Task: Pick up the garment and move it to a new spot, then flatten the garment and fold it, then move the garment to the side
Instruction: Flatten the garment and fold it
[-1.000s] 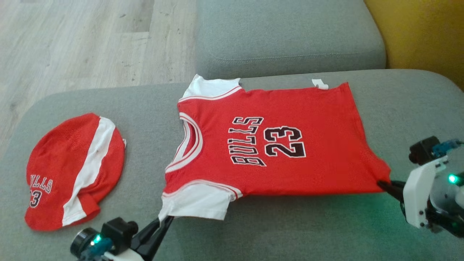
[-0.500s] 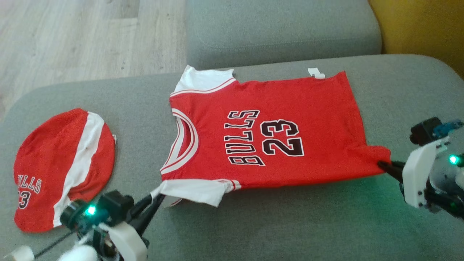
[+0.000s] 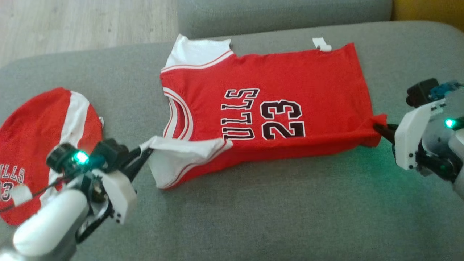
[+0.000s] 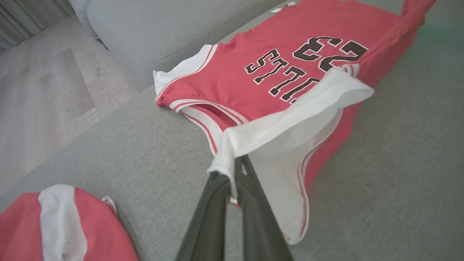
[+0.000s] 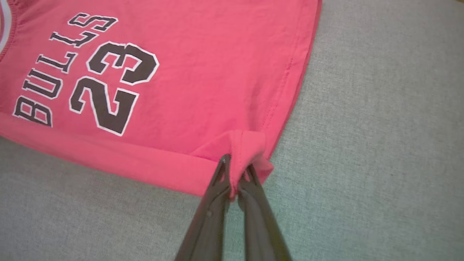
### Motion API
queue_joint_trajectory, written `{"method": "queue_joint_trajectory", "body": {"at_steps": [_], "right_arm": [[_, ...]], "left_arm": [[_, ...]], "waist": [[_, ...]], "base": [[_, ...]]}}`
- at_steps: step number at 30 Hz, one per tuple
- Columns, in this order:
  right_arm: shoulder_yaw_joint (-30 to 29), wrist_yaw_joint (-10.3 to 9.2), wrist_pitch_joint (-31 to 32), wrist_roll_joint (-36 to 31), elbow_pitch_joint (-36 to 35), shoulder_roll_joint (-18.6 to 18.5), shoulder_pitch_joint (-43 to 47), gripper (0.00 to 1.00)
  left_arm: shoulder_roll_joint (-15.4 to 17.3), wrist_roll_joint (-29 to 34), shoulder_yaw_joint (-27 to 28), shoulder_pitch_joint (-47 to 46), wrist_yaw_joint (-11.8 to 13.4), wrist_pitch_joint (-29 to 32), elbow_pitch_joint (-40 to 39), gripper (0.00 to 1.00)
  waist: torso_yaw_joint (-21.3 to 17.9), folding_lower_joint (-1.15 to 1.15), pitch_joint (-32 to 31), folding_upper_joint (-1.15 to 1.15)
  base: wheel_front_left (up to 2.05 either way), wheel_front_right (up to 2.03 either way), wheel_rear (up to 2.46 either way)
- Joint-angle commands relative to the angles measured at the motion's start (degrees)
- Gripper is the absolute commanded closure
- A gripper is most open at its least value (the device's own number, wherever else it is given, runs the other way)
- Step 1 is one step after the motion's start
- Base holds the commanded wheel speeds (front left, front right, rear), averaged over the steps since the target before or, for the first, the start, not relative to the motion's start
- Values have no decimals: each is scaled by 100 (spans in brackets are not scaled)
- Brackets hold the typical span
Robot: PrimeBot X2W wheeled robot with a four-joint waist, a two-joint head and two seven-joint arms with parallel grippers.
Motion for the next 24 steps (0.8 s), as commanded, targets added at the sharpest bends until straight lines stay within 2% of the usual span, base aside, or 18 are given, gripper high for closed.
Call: {"method": "queue_joint_trajectory", "body": {"at_steps": [1,9,17,20,21,22,23,24], "right_arm": [[-121,39,-36,-1,88,4,-159,100],[-130,39,-140,-170,532,290,-520,100],[-9,39,-221,-238,799,473,-901,100],[28,39,-231,-240,843,510,-973,100],[47,39,-289,-286,871,514,-1030,67],[44,39,-370,-319,919,521,-1080,0],[37,39,-424,-323,970,545,-1116,0],[3,39,-516,-300,998,575,-1152,0]], "left_arm": [[155,133,166,-556,-52,-27,56,100],[150,392,-229,-1560,-138,-114,640,100],[172,286,-1259,-2541,-146,-229,1130,100],[136,206,-1427,-2721,-146,-293,1272,100],[103,171,-1478,-2815,-146,-344,1352,100],[57,161,-1487,-2913,-146,-432,1451,94],[-6,159,-1478,-2996,-146,-540,1566,23],[-85,131,-1448,-3054,-146,-639,1697,0]], "waist": [[-1,-1,175,0],[-11,-1,579,0],[-32,-1,871,0],[-33,-1,917,0],[-30,-1,939,0],[-24,-1,958,0],[-16,-1,971,0],[-8,-1,976,0]], "base": [[0,0,0],[0,0,0],[0,0,0],[0,0,0],[0,0,0],[0,0,0],[0,0,0],[0,0,0]]}}
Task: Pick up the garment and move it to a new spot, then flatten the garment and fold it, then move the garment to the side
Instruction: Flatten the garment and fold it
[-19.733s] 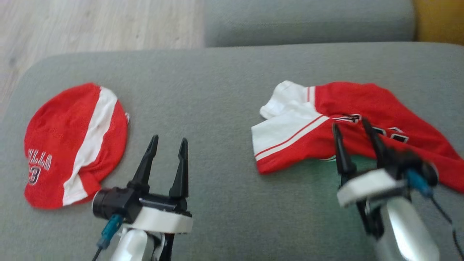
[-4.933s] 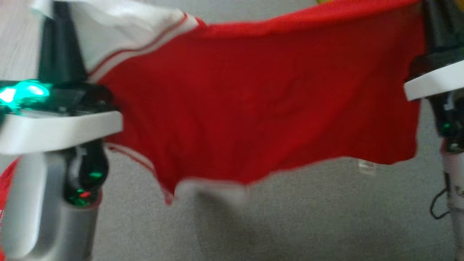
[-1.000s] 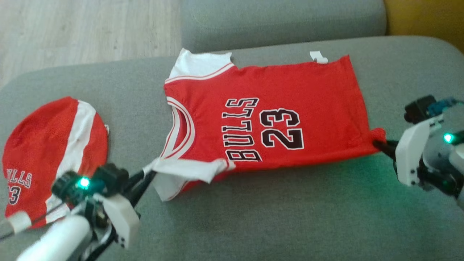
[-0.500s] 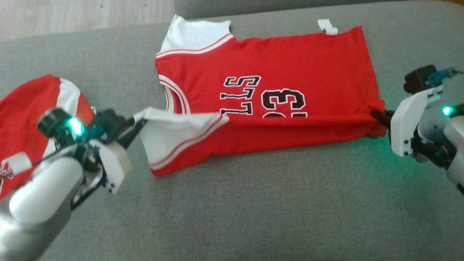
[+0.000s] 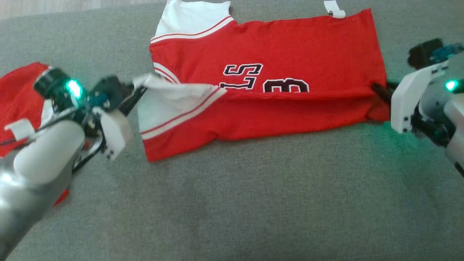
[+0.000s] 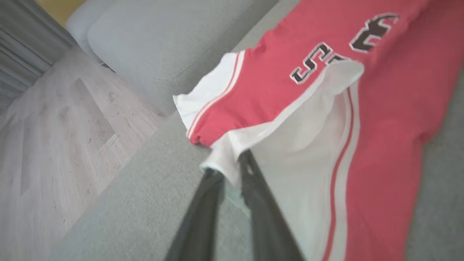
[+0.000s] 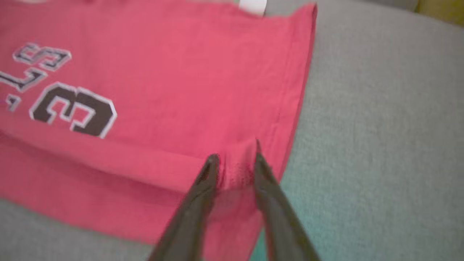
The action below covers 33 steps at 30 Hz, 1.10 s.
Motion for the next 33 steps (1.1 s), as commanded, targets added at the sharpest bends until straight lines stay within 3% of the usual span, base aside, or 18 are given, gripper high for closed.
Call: {"method": "queue_joint_trajectory", "body": {"at_steps": [1,8,13,17,22,27,33], "right_arm": [[-132,39,-237,31,-16,-28,-150,0],[-593,39,-1909,-206,322,290,-394,0],[-1172,39,-3202,-351,425,653,-254,0],[-2022,39,-3340,-653,244,883,83,0],[-3372,39,-3345,-1898,-339,1198,1163,0],[-4114,39,-3346,-3179,-515,1568,2262,0],[-4736,39,-3136,-4154,-623,1918,2939,0]], "left_arm": [[76,-76,329,-376,33,-159,75,0],[-612,-511,1068,-350,736,-1437,717,0],[-826,-675,1519,80,1060,-1768,530,0],[-943,-661,2219,722,1484,-1786,-143,0],[-1169,-462,2893,1883,1837,-1788,-893,0],[-1467,-256,3127,2800,1909,-1788,-1146,0],[-1753,-170,3201,3425,1940,-1789,-831,0]], "waist": [[16,-1,-2,0],[44,-1,-257,0],[70,-1,-627,0],[89,-1,-935,0],[84,-1,-1231,0],[80,-1,-1361,0],[37,-1,-1378,0]], "base": [[0,0,0],[0,0,0],[0,0,0],[0,0,0],[0,0,0],[0,0,0],[0,0,0]]}}
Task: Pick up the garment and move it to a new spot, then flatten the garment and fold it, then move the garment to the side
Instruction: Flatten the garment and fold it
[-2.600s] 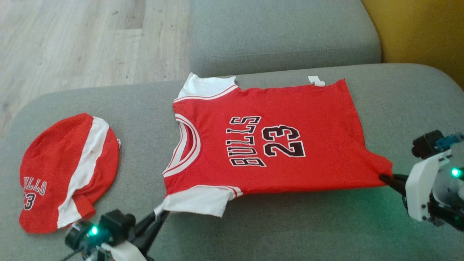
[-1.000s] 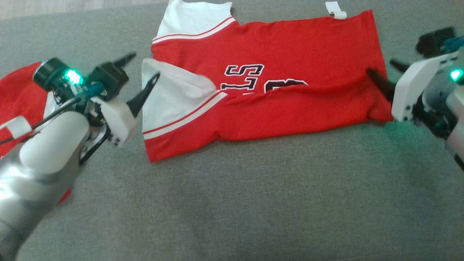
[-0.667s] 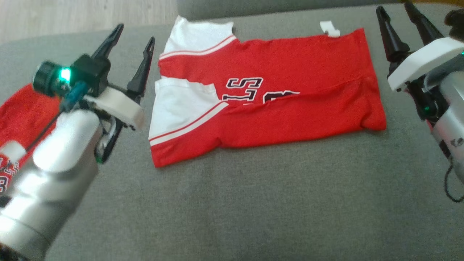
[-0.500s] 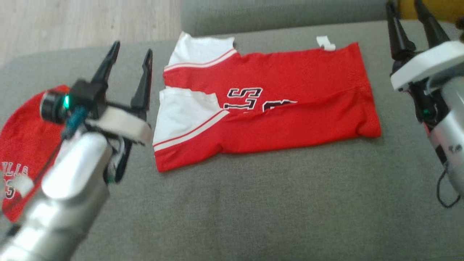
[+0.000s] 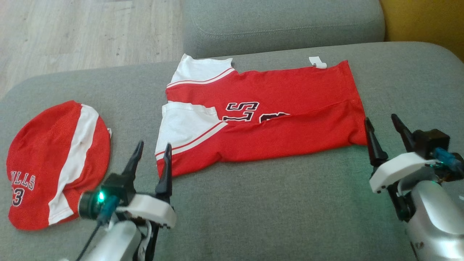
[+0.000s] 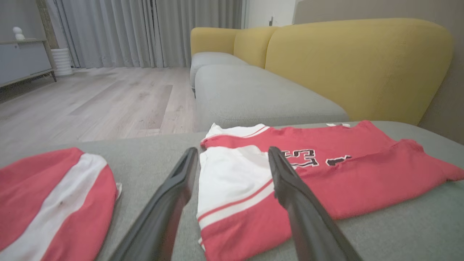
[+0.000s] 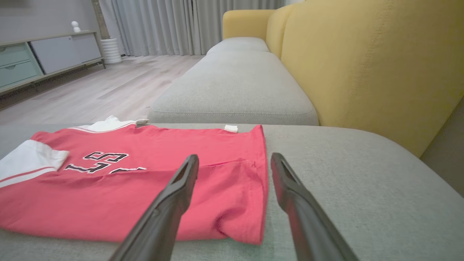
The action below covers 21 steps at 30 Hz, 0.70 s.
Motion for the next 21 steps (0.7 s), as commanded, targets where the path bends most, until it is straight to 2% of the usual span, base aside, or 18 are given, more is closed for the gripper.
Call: {"method": "queue_joint_trajectory", "body": {"at_steps": [1,8,15,21], "right_arm": [[-23,39,61,-165,-305,88,-49,0],[-329,39,418,-497,-880,280,126,0],[-337,39,776,-672,-1519,341,96,0],[-233,39,945,-715,-1838,353,-4,0]], "left_arm": [[37,12,281,-147,30,-30,-15,0],[-86,-104,252,-249,-71,144,578,0],[-141,-196,141,-718,-49,1021,1489,0],[-175,-253,-25,-1013,-265,1607,2018,0]], "waist": [[-23,1,16,0],[-143,1,154,0],[-346,1,449,0],[-510,1,656,0]], "base": [[0,0,0],[0,0,0],[0,0,0],[0,0,0]]}}
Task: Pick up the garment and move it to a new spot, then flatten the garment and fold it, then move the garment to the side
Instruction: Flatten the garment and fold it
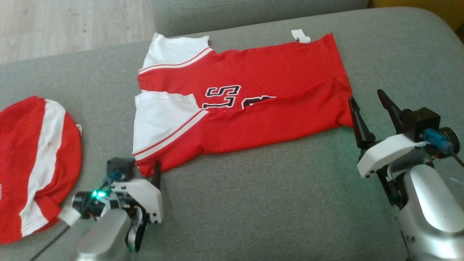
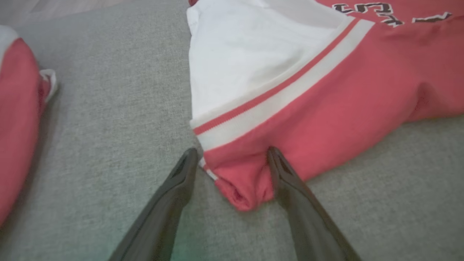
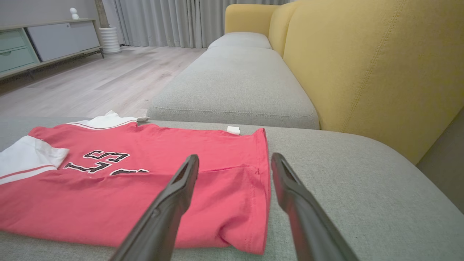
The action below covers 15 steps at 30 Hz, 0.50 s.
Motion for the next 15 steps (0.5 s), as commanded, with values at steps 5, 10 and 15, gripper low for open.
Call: {"method": "queue_joint_trajectory", "body": {"at_steps": [5,10,15], "right_arm": [[165,39,66,-64,-349,2,-260,0],[181,39,88,-59,-400,1,-317,0],[116,39,99,-67,-362,-56,-299,0]], "left_arm": [[92,-50,-73,-391,-166,617,291,0],[96,-99,-168,-458,-290,968,463,37],[119,-94,-132,-516,-276,725,409,100]], "waist": [[-135,-1,139,0],[-155,-1,152,0],[-74,-1,76,0]], "base": [[0,0,0],[0,0,0],[0,0,0]]}}
